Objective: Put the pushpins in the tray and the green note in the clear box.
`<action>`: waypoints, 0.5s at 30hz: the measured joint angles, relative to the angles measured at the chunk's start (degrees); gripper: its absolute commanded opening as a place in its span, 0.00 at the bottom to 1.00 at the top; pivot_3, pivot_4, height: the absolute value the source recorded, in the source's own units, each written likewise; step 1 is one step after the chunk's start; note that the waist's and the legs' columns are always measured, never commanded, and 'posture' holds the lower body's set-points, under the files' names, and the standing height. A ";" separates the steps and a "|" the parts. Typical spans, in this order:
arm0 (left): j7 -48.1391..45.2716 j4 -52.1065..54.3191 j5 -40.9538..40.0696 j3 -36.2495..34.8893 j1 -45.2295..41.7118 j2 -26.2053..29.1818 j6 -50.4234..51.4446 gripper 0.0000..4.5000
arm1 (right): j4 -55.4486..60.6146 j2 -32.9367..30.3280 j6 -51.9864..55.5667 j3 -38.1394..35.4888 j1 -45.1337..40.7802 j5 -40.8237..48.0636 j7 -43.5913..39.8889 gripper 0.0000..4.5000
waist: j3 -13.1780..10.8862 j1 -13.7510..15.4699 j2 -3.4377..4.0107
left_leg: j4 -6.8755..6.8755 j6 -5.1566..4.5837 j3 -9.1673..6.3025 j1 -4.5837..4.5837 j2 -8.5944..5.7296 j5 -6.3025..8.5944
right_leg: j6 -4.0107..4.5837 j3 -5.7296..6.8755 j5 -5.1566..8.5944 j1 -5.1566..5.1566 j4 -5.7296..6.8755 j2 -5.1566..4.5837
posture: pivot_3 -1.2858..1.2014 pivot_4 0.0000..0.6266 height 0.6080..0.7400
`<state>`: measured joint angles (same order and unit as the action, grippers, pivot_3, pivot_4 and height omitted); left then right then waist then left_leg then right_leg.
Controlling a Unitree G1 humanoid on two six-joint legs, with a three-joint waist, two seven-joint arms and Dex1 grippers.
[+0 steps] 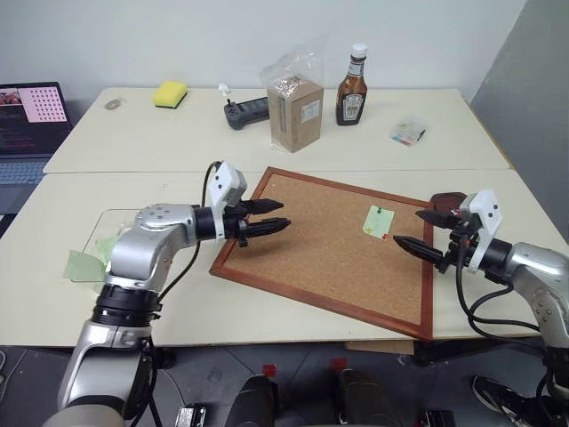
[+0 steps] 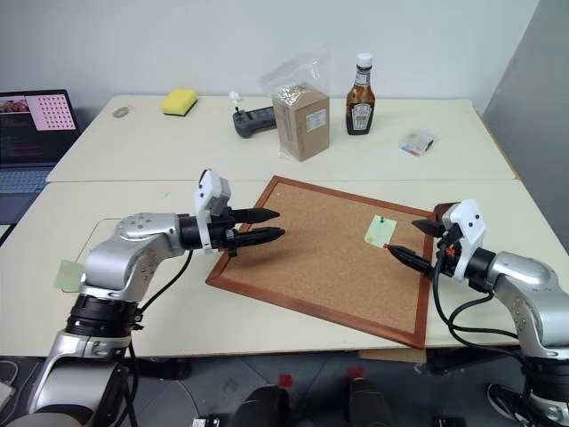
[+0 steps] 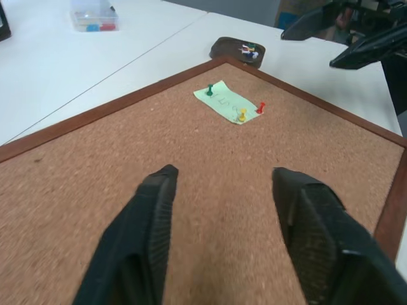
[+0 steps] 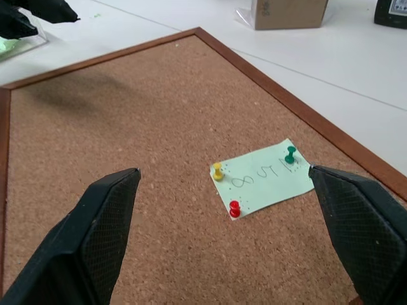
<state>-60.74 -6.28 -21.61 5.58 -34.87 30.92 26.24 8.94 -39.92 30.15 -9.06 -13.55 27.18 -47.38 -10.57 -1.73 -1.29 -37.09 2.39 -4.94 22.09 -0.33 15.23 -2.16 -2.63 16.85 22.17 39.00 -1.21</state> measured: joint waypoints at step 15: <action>1.34 -12.80 8.73 6.45 -4.70 -8.97 -7.53 0.01 | -16.86 7.74 -8.83 6.48 -10.43 -9.14 3.33 1.00 | 0.00 -0.08 0.00 | -0.04 0.00 0.01 0.00 -0.03 -0.01 | 0.01 -0.01 -0.01 0.02 0.04 -0.01 | 0.52 0.24 1.00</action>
<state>-59.41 -19.08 -12.88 12.03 -39.57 21.95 18.71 -7.91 -32.18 21.32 -2.58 -23.98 18.04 -44.05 -10.57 -1.82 -1.29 -37.14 2.39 -4.93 22.09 -0.36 15.22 -2.15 -2.64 16.84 22.19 39.04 -1.22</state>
